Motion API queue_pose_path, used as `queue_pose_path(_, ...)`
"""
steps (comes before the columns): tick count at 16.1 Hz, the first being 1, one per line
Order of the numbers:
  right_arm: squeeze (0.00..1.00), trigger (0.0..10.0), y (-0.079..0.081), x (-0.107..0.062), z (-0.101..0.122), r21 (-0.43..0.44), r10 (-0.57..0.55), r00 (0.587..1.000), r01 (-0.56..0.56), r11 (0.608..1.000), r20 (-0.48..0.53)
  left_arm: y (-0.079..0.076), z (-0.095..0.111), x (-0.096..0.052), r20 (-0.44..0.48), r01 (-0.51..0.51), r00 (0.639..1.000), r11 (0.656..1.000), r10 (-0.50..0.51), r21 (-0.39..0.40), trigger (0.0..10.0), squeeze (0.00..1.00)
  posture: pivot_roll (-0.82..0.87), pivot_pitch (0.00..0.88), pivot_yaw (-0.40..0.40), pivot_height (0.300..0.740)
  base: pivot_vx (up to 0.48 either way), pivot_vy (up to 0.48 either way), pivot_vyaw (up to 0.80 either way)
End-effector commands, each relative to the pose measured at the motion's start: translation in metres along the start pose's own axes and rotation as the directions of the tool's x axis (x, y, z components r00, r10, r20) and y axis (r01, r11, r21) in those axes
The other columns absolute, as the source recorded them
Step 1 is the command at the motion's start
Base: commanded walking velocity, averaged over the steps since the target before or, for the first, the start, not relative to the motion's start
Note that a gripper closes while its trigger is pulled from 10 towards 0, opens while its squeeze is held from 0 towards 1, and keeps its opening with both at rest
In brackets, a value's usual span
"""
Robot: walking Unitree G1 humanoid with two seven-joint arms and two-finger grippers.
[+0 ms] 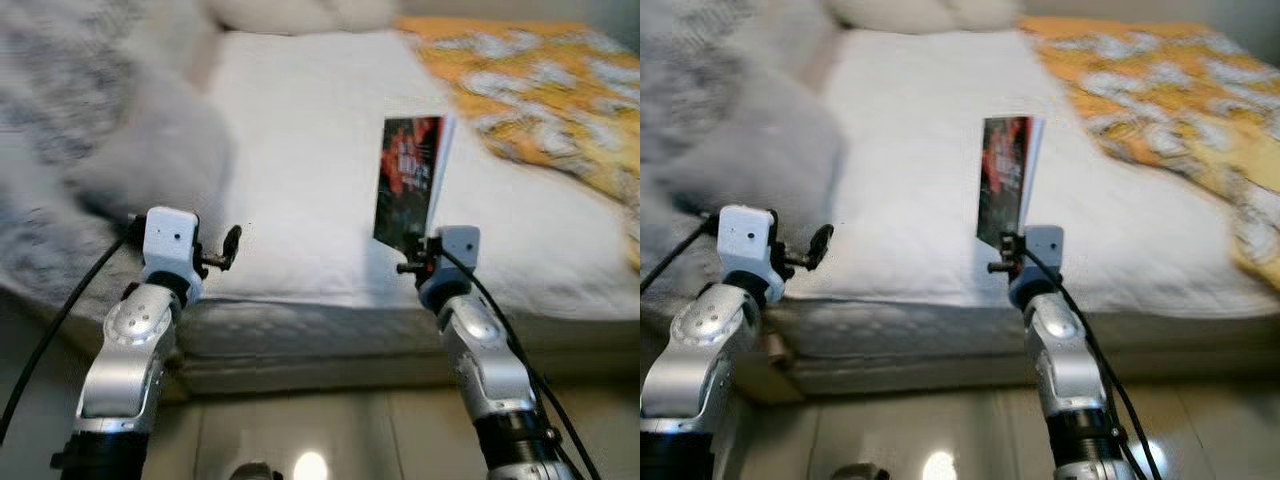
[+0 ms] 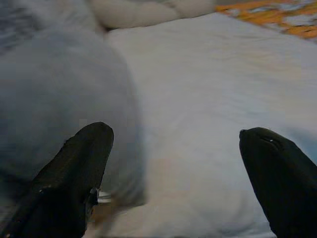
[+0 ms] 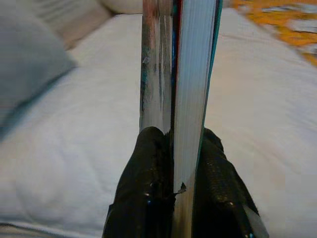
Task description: Clean up the room
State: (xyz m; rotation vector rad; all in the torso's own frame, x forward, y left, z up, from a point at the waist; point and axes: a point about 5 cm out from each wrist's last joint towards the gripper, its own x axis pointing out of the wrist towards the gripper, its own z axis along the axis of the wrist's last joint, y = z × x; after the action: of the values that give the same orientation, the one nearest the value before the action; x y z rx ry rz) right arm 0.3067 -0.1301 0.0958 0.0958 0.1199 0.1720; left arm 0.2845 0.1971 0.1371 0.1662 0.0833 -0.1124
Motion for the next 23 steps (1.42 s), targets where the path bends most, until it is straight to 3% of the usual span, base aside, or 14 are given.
queue_pose_path(1,0.00,10.0,-0.0043,0.0009,0.0099,-0.005,-0.009,0.999,0.009,1.000,0.043,-0.0013,0.0004,0.0009,0.004,-0.001,1.000,1.000,0.001,-0.005,10.0,0.00,0.02,0.000,0.006,0.740,0.345,0.000,0.00)
queue_pose_path(23,0.00,10.0,-0.0017,0.0009,0.0053,-0.015,-0.004,0.999,0.004,1.000,0.040,0.0009,0.0000,0.0005,0.010,0.009,1.000,1.000,-0.009,0.001,10.0,0.00,0.03,0.000,0.010,0.740,0.372,0.000,0.00)
